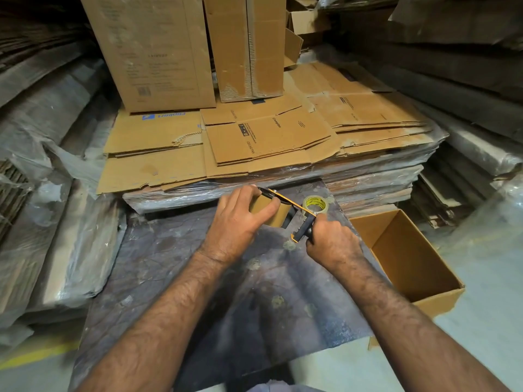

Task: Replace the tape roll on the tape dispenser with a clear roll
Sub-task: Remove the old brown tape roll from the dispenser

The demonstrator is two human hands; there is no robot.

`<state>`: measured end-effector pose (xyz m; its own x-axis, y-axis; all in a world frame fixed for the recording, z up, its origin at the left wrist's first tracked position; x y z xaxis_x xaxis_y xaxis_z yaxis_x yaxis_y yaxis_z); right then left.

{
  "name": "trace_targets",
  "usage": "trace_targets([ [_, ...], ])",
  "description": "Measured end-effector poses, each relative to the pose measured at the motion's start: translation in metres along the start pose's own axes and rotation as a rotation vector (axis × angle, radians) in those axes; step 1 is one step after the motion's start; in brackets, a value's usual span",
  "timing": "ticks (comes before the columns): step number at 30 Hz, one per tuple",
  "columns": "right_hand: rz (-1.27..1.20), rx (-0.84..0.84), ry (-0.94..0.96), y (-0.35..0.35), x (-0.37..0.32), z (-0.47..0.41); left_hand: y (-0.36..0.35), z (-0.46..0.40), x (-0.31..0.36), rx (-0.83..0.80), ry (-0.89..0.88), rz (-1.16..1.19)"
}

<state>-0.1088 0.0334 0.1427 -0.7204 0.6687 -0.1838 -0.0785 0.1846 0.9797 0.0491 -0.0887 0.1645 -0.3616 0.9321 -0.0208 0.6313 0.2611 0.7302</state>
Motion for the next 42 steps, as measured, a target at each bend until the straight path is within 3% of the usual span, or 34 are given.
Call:
trace_targets([
  [5, -0.118, -0.091, 0.007, -0.009, 0.002, 0.005, -0.008, -0.004, -0.01, -0.131, -0.009, 0.154],
  [10, -0.215, -0.164, 0.06, -0.015, 0.0, 0.006, -0.007, -0.014, -0.029, -0.147, 0.413, 0.714],
  [14, -0.328, -0.267, 0.056, -0.009, 0.006, 0.007, -0.003, -0.014, -0.034, -0.215, 0.523, 1.019],
  [20, -0.651, -0.526, 0.014, -0.018, 0.01, 0.014, 0.001, -0.021, -0.031, -0.3, 0.604, 1.091],
  [27, -0.755, -0.635, -0.039, -0.023, 0.005, 0.019, 0.0, -0.027, -0.033, -0.396, 0.577, 0.924],
  [34, -0.689, -0.61, -0.034, -0.034, 0.007, 0.02, -0.004, -0.031, -0.036, -0.515, 0.536, 0.865],
  [42, -0.546, -0.509, 0.011, -0.034, 0.015, 0.016, -0.005, -0.034, -0.033, -0.582, 0.355, 0.718],
])
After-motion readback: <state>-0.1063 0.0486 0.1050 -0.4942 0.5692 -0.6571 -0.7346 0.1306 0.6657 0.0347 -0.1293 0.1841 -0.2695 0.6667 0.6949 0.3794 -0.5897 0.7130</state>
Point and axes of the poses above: each hand's wrist, its own z-axis away from the middle knuckle, its own y-axis out of the back of the hand, x = y × z, the point moved 3 cm from there along -z, towards the middle knuckle, and after that the axes turned 7 degrees about x, right-handed, at the moved point
